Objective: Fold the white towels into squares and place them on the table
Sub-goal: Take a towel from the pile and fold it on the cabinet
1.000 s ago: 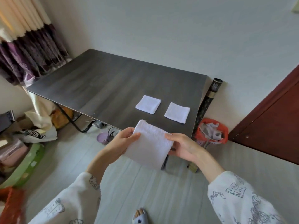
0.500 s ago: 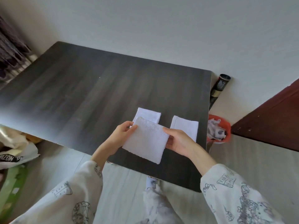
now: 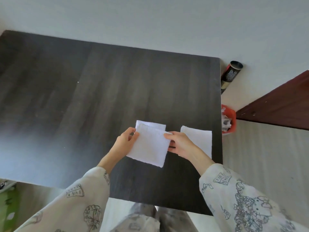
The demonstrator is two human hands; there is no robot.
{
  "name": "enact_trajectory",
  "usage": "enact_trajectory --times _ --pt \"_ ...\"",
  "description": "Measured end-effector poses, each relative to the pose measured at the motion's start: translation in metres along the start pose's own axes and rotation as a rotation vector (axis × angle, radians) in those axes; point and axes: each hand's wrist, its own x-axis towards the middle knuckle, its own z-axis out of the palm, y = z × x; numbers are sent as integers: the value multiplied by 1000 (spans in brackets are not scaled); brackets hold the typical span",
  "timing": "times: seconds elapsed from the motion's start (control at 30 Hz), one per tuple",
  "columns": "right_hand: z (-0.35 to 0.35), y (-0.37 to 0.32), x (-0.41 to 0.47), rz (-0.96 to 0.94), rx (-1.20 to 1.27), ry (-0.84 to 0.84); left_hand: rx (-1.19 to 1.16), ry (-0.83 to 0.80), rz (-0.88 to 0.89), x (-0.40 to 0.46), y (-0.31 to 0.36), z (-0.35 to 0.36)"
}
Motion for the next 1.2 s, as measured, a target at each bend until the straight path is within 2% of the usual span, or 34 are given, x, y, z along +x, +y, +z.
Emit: enact_trajectory --times 0.37,0.73,0.87,1.03,1.2 --pt "23 -11 60 28 -5 270 -5 -149 -39 53 -21 -5" --pt "28 -5 73 -54 -355 469 107 -190 -44 73 -33 -2" --pt "31 -1 72 -95 -464 495 140 -175 -32 74 -33 1" --pt "29 5 65 -61 -368 513 141 -180 -30 73 -34 3" --pt "28 18 51 15 -383 435 124 -158 -27 70 -35 5"
